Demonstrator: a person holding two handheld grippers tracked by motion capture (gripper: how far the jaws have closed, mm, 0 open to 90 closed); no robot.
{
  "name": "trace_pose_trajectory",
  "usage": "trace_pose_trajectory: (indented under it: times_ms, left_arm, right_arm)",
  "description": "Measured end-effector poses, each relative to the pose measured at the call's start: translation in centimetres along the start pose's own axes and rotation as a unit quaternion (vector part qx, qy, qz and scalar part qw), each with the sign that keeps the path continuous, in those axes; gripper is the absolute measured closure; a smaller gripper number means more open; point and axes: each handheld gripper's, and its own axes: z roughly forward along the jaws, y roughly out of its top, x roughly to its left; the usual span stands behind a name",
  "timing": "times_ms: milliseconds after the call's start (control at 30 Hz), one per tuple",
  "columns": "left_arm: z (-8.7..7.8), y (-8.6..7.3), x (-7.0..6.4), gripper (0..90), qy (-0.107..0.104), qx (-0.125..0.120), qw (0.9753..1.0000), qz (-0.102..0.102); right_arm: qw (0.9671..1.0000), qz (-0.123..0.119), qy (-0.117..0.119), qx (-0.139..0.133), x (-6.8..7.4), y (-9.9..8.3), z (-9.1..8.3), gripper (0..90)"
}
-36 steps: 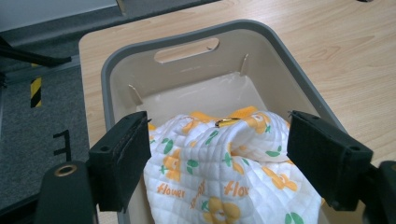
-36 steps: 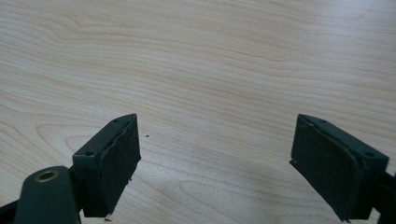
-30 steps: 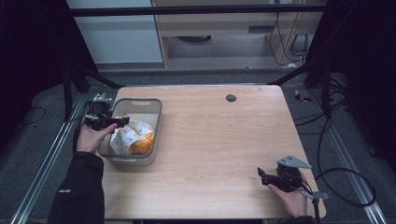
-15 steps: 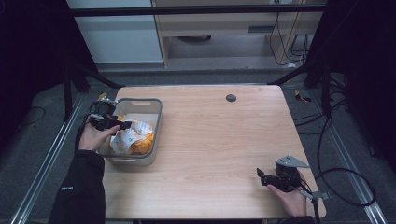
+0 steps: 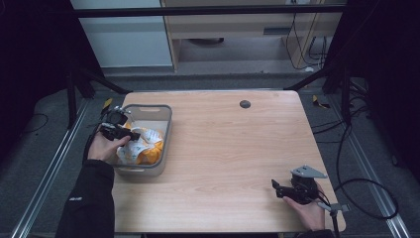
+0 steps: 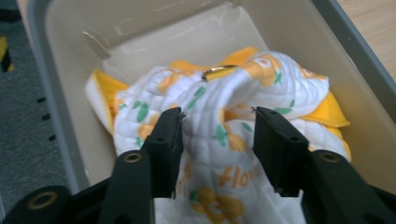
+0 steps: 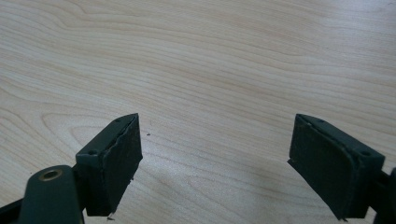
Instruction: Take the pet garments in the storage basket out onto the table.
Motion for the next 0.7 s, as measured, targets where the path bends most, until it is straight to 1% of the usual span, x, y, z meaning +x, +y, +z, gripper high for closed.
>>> trace_pose_trajectory:
  times_ms: [33, 167, 200, 267, 433, 600, 700]
  left_arm:
    - [0.14, -0.08, -0.07, 57.2, 0.004, 0.005, 1.0000, 0.004]
    - [0.23, -0.24, 0.02, 65.9, 0.000, 0.006, 1.0000, 0.002]
    - [0.26, -0.29, 0.08, 65.9, -0.001, 0.007, 1.0000, 0.002]
    - [0.25, -0.36, 0.11, 72.2, -0.004, 0.012, 0.9999, 0.003]
    - [0.14, -0.40, 0.08, 77.4, -0.007, 0.017, 0.9998, 0.004]
    - [-0.34, -0.37, 0.02, 80.1, -0.015, 0.006, 0.9999, -0.004]
    - [-0.59, -0.36, 0.00, 80.4, -0.016, 0.002, 0.9999, -0.006]
  right_arm:
    - [1.0000, 0.000, 0.000, 0.000, 0.01, 0.00, 0.01, 16.8]
    - [1.0000, 0.003, 0.003, 0.003, 0.08, 0.00, 0.00, 16.8]
    - [1.0000, 0.003, 0.003, 0.004, 0.11, 0.00, 0.02, 16.8]
    - [1.0000, -0.001, 0.001, 0.004, 0.07, -0.02, 0.12, 16.8]
    - [1.0000, 0.000, 0.003, 0.007, 0.13, -0.02, 0.15, 16.8]
    - [1.0000, 0.001, 0.004, 0.009, 0.13, -0.02, 0.17, 16.8]
    - [1.0000, 0.001, 0.003, 0.009, 0.12, -0.02, 0.17, 16.8]
